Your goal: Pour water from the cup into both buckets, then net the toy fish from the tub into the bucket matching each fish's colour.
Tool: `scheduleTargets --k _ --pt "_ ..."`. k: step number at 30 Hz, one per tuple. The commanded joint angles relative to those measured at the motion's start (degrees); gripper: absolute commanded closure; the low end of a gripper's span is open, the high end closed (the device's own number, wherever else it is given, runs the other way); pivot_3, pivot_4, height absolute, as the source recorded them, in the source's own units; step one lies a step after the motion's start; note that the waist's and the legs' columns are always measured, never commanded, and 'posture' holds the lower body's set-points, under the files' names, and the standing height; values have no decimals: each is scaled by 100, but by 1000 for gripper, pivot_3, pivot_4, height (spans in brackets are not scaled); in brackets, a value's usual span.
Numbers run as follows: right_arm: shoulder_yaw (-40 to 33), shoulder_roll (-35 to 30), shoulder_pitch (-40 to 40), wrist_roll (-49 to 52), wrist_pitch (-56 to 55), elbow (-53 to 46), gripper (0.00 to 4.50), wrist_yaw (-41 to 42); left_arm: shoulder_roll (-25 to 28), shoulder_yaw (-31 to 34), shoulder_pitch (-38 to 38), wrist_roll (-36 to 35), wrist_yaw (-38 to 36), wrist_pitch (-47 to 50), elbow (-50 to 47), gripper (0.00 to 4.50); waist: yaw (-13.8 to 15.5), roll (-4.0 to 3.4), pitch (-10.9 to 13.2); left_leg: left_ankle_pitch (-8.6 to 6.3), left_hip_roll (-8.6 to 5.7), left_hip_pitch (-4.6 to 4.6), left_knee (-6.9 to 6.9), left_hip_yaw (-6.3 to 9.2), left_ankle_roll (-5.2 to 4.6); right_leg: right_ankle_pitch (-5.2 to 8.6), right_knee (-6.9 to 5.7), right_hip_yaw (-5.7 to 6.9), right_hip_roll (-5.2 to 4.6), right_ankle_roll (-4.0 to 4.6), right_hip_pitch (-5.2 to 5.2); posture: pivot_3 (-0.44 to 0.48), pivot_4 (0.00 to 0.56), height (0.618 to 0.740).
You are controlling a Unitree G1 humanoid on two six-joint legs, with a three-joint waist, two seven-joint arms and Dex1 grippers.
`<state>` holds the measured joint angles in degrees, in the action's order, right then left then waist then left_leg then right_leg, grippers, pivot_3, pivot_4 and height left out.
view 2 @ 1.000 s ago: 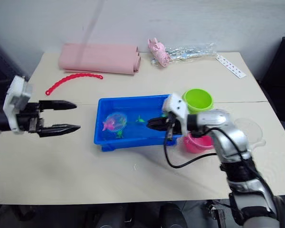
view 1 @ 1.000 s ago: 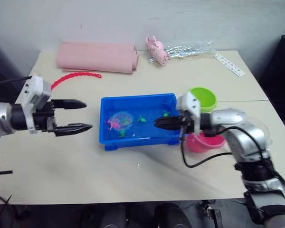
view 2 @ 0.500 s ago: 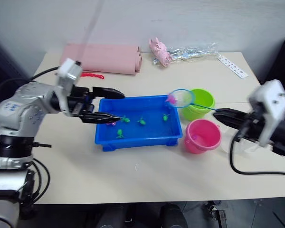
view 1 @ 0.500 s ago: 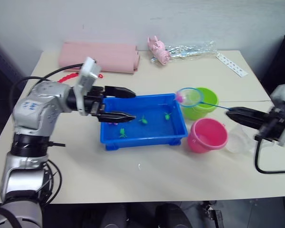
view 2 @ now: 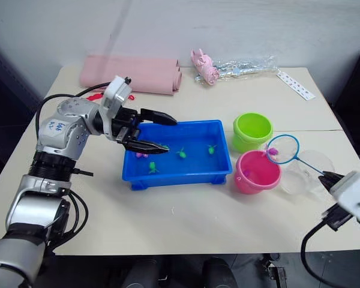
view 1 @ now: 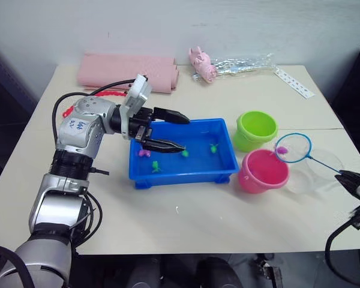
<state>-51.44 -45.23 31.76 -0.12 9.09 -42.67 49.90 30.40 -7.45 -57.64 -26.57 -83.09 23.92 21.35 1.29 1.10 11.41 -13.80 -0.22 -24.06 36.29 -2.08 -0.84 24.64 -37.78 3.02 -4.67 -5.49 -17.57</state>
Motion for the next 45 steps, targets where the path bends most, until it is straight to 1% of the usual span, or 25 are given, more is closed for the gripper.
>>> scheduleTargets --k 1,3,6,9,13,17,20,22,24,28,32,35,37,39,40,43,45 --pt "-221 -334 190 -1322 -2276 500 4500 -382 -19 110 -211 36 -78 -100 24 72 -10 0 0 0 0 0 0 0 0 0 1 -1 0 0 0 0 150 740" --pt "-297 -451 239 -1708 -3056 761 4500 -546 -21 119 -216 54 -86 -117 37 72 -14 0 0 0 2 2 0 -1 0 0 1 -2 -1 0 0 0 150 740" --pt "-402 -567 188 -2049 -3898 1129 4500 -796 -8 135 -207 74 -70 -129 42 72 -9 0 0 2 5 3 -1 2 4 0 1 0 0 0 0 0 150 740" --pt "-474 -680 19 -2175 -4409 1361 4500 -990 15 161 -189 98 -55 -134 51 72 -9 0 0 2 4 1 0 1 3 0 2 -1 -2 0 1 0 150 740" --pt "-432 -850 94 -2228 -5087 1647 4500 -944 77 215 -144 125 -26 -132 45 72 -10 0 0 2 4 2 2 2 3 0 1 -1 -2 0 2 0 150 740" --pt "-350 -1076 -58 -2055 -5418 1851 4500 -948 146 254 -59 114 -7 -85 -62 72 -11 0 0 2 4 1 1 2 3 0 2 0 -2 1 3 0 150 740" --pt "-330 -1252 -298 -2178 -5462 2099 4500 -1001 191 270 -11 111 31 -80 -107 72 -14 0 0 2 6 2 8 2 3 0 1 0 -2 1 5 0 150 740" --pt "-224 -1260 -377 -2172 -5474 2133 4500 -996 220 287 21 106 52 -76 -138 72 -13 0 0 2 6 2 8 2 3 0 0 -1 -2 1 5 0 150 740" --pt "-72 -1255 -255 -2102 -5709 2052 4500 -904 249 303 55 96 62 -45 -208 72 -12 0 0 2 7 2 8 3 3 0 0 0 -2 1 5 0 150 740" --pt "-151 -1375 -573 -2274 -5508 2391 4500 -981 318 324 110 118 69 -49 -261 72 -11 0 0 1 6 0 3 2 2 0 -4 1 -1 1 4 0 150 740" --pt "50 -1306 -456 -2166 -5720 2202 4500 -879 344 330 123 115 71 -50 -281 72 1 0 0 1 6 0 13 6 2 0 -1 2 -3 1 7 0 150 740" --pt "-24 -1331 -667 -2163 -5353 2341 4500 -927 339 323 112 118 75 -62 -266 72 -7 0 0 1 8 -1 12 5 2 0 -1 2 -1 1 6 0 150 740" --pt "54 -1249 -779 -1717 -4805 2323 4500 -845 345 306 110 141 64 -93 -243 72 -8 0 0 1 6 0 14 4 1 0 -2 1 -3 1 7 0 150 740" --pt "326 -1217 -687 -735 -4293 2181 4500 -555 421 273 143 264 49 -218 -141 72 -9 0 0 1 9 0 16 5 2 0 -4 2 -1 1 7 0 150 740" --pt "425 -1178 -684 -266 -3870 2013 4500 -442 480 261 176 339 46 -275 -91 72 -8 0 0 1 10 1 16 6 2 0 -4 2 0 2 7 0 150 740" --pt "792 -1252 -992 1281 -1957 1371 4500 -345 803 178 447 694 8 -636 -19 72 -63 -7 -4 1 14 1 13 3 2 -1 -13 0 4 3 7 0 150 740" --pt "1176 -1483 -1406 2218 -663 1097 4500 -432 1056 257 700 766 13 -636 -79 72 -120 -9 -5 1 16 3 12 3 1 -2 -20 0 4 5 8 0 150 740"
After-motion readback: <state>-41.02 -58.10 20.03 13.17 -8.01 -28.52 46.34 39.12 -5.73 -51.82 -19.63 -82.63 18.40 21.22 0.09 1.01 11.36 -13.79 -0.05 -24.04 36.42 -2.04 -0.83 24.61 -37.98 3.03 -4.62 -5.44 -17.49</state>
